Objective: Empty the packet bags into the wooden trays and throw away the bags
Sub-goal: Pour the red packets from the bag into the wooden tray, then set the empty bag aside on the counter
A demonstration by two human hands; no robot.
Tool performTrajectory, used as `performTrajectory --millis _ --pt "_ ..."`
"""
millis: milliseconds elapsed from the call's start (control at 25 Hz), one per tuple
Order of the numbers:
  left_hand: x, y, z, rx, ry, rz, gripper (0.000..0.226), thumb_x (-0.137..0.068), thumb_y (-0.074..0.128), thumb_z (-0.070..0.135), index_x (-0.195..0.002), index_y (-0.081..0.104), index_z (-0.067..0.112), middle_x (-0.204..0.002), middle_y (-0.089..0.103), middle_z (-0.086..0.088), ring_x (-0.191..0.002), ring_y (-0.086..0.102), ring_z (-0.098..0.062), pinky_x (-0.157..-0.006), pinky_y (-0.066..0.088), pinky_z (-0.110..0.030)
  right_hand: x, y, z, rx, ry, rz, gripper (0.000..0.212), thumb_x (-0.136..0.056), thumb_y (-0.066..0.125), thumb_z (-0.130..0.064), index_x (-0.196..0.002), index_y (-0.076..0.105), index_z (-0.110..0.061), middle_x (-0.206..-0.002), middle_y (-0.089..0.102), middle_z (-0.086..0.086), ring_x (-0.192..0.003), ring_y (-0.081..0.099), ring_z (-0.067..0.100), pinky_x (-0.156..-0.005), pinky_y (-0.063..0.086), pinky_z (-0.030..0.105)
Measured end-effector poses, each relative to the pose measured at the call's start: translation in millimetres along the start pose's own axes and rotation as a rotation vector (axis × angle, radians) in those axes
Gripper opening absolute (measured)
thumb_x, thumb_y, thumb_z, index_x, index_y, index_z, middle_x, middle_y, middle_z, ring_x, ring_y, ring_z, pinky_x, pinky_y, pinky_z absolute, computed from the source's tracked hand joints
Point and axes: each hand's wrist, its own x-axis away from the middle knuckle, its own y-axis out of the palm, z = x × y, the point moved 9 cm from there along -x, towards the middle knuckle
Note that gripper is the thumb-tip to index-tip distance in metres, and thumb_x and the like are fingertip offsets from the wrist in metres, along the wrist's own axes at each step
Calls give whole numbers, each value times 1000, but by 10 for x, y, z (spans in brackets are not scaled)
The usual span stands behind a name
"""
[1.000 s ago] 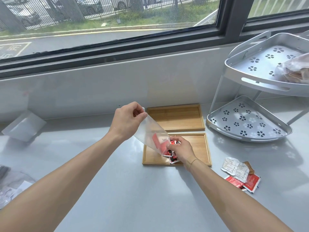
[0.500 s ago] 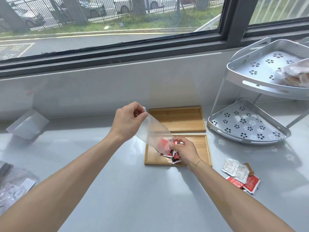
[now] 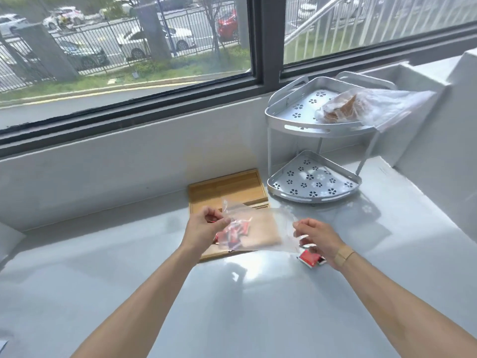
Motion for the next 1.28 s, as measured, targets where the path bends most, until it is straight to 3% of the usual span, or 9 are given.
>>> performTrajectory --millis 280,440,600,800,960,1120,1280 --pt "28 1781 -93 85 -144 -319 20 -79 77 5 -88 63 16 -70 61 2 -58 59 -10 -52 43 -23 803 -1662 595 -94 11 257 12 -81 75 -29 -84 70 -19 -80 69 -4 -71 59 14 -61 41 25" --pt "180 2877 -78 16 -178 -506 8 -84 72 7 -87 71 14 -74 62 -3 -57 57 -13 -51 45 -23 1304 -2469 1016 -142 41 405 14 -78 76 -34 -80 71 -21 -75 71 -6 -68 62 12 -63 45 26" --pt "397 3873 -26 -104 -192 -587 5 -84 70 13 -83 71 17 -70 63 0 -58 59 -14 -53 43 -24 1735 -3115 1466 -173 102 536 12 -80 76 -30 -80 72 -19 -72 73 -5 -67 62 12 -60 45 25" --pt "588 4875 114 -309 -60 -682 9 -87 59 12 -88 67 15 -82 63 -2 -64 57 -17 -54 40 -24 2060 -3562 1872 -222 145 680 11 -82 74 -20 -83 71 -10 -71 70 -1 -61 58 11 -52 43 22" --pt "639 5352 251 -627 198 -659 20 -90 50 16 -101 66 18 -97 68 -1 -76 61 -21 -57 45 -25 2070 -3711 2100 -245 181 763 10 -81 74 -18 -80 69 -9 -66 66 1 -54 53 11 -49 39 22" --pt "632 5612 177 -785 281 -653 24 -91 48 20 -113 57 22 -96 67 1 -79 63 -24 -70 52 -33 2013 -3824 2287 -217 262 850 13 -78 76 -23 -70 69 -16 -65 69 0 -50 54 10 -53 40 23" --pt "612 5752 97 -855 324 -619 30 -92 49 25 -121 53 22 -88 62 7 -80 61 -20 -67 45 -31 1890 -3839 2392 -135 345 859 20 -73 75 -30 -60 65 -19 -62 70 -3 -57 60 16 -69 54 32"
